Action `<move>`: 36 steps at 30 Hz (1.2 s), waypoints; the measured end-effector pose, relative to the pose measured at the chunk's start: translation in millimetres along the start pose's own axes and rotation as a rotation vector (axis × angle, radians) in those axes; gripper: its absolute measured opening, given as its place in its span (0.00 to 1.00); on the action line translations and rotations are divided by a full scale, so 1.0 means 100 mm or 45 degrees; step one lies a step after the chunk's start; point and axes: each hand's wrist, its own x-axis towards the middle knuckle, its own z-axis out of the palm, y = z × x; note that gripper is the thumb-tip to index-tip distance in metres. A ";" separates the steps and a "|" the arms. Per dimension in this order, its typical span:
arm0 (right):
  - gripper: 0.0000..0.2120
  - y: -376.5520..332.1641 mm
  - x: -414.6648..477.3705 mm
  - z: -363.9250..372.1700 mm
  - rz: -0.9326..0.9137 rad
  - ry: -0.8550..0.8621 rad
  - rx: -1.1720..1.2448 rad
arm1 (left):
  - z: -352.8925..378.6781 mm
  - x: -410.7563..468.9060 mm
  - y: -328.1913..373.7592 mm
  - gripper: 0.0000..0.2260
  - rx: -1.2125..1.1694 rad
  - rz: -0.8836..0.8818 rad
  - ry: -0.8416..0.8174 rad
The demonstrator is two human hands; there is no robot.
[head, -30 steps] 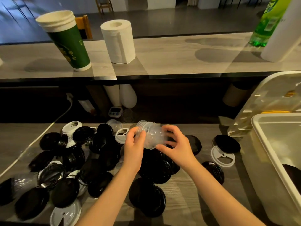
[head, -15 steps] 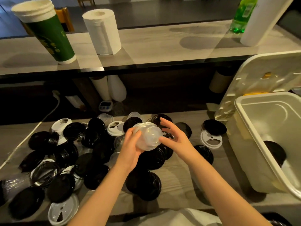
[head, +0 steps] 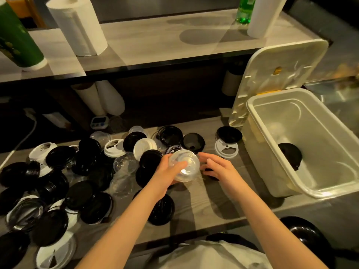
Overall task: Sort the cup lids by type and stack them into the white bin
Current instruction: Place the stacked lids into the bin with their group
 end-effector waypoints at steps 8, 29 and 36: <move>0.35 0.27 0.29 -0.30 0.667 0.562 -1.088 | 0.03 0.01 -0.02 0.17 -0.089 0.056 0.220; 0.19 -0.24 0.14 -0.35 -0.019 0.599 -0.627 | 0.21 0.08 0.29 0.13 0.007 0.236 0.182; 0.19 -0.88 -0.08 -0.93 -0.394 0.683 -0.407 | 0.70 0.09 0.59 0.18 0.035 0.415 0.152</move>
